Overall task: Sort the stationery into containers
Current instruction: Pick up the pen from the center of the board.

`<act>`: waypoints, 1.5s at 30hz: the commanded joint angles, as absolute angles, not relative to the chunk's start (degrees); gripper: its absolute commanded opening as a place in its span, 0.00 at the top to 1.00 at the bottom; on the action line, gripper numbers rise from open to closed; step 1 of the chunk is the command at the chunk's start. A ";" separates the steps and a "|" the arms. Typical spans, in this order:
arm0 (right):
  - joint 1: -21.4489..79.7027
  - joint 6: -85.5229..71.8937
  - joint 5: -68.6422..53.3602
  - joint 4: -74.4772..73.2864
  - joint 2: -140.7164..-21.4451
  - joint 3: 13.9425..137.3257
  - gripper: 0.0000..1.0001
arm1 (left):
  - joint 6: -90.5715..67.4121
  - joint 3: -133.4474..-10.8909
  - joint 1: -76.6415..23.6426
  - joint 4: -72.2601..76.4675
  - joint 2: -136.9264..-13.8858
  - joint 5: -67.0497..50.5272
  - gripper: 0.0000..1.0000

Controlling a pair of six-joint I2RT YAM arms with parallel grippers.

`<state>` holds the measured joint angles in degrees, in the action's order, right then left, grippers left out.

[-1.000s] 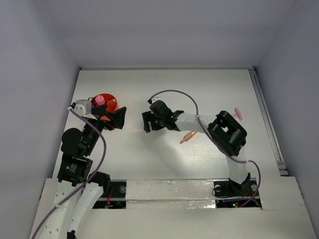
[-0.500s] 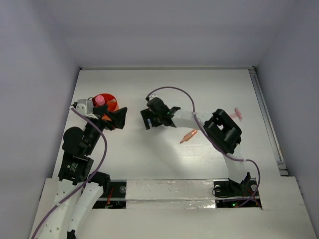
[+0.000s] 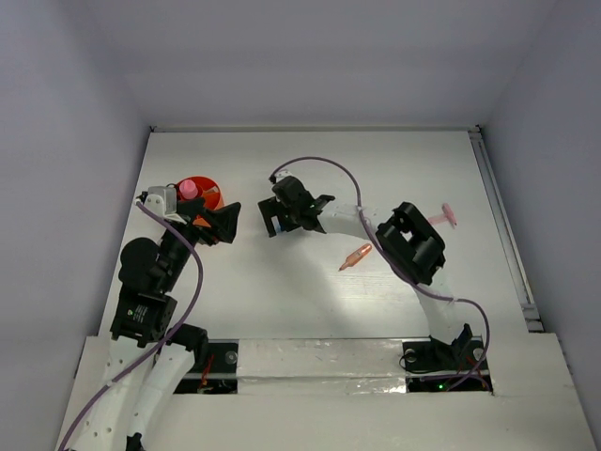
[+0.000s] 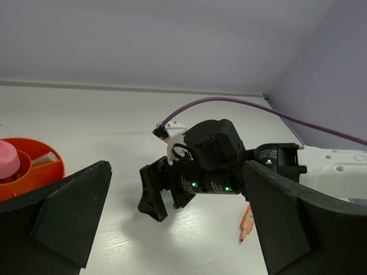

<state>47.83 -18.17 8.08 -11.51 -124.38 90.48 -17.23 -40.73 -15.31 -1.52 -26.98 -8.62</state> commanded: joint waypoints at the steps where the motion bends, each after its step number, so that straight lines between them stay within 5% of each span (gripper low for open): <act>1: 47.29 -14.60 6.59 -11.77 -127.35 95.00 0.03 | -17.14 -40.52 -15.12 1.06 -27.25 -9.23 0.01; 11: 48.34 -16.08 12.21 -13.63 -123.49 88.52 0.08 | -17.31 -40.52 -15.12 1.32 -27.33 -9.49 0.01; 21: 51.06 -22.50 17.66 -13.10 -124.28 85.17 0.36 | -17.49 -40.43 -14.59 1.32 -26.98 -9.67 0.01; 27: 51.06 -23.20 19.69 -13.27 -122.53 83.06 0.42 | -17.31 -40.43 -14.59 1.32 -26.98 -9.75 0.01; 31: 51.06 -23.64 19.34 -11.96 -121.03 80.78 0.56 | -17.40 -40.43 -14.59 1.49 -27.16 -10.02 0.01; 45: 51.06 -21.54 20.57 -8.53 -117.08 77.00 0.83 | -20.30 -40.17 -14.59 1.84 -28.21 -10.02 0.01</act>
